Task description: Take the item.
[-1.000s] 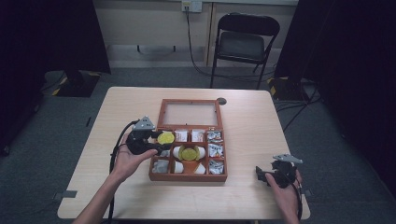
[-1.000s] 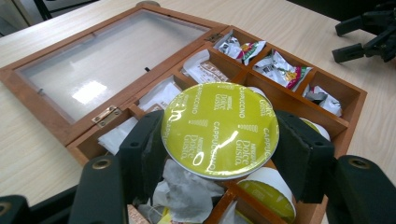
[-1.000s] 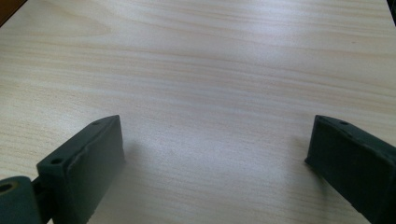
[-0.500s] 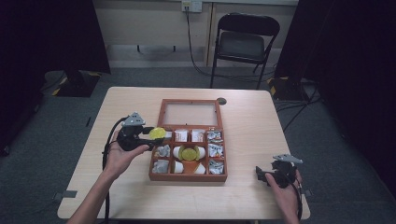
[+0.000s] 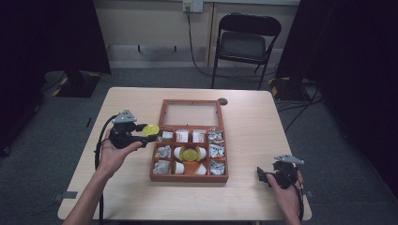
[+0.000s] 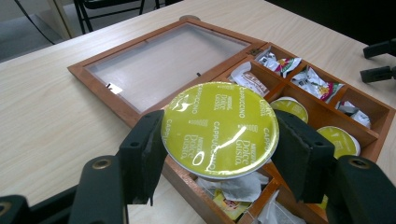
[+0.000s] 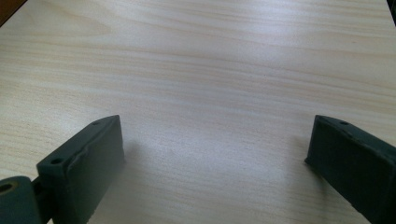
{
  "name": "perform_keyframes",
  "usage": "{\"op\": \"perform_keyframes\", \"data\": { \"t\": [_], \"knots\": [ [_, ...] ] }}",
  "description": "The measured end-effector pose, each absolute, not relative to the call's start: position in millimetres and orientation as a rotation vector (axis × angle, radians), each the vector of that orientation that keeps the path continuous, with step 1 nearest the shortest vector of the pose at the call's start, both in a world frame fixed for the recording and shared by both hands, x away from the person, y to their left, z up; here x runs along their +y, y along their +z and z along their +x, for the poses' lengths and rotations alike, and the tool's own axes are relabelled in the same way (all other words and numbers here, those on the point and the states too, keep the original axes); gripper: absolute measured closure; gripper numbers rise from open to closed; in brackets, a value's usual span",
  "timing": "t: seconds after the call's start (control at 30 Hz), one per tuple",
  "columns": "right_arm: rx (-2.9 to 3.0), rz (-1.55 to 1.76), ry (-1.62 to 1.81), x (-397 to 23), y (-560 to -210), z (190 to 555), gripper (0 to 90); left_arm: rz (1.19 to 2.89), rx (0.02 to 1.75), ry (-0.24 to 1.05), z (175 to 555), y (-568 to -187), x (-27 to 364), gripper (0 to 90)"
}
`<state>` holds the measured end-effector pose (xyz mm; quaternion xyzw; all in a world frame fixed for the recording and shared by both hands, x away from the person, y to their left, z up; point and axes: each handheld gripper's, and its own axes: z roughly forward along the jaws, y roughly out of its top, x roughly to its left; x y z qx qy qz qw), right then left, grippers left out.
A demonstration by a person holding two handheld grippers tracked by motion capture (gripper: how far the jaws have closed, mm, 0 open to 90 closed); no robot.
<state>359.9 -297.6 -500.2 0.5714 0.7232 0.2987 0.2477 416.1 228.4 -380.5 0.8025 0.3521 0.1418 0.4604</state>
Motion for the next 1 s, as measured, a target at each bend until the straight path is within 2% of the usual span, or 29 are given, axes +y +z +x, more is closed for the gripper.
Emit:
{"op": "perform_keyframes", "data": {
  "t": [1.0],
  "knots": [
    [1.971, 1.558, 0.814, -298, -500, 360, 3.1, 1.944, 1.004, 0.383, 428, -392, 272, 38.0]
  ]
}}
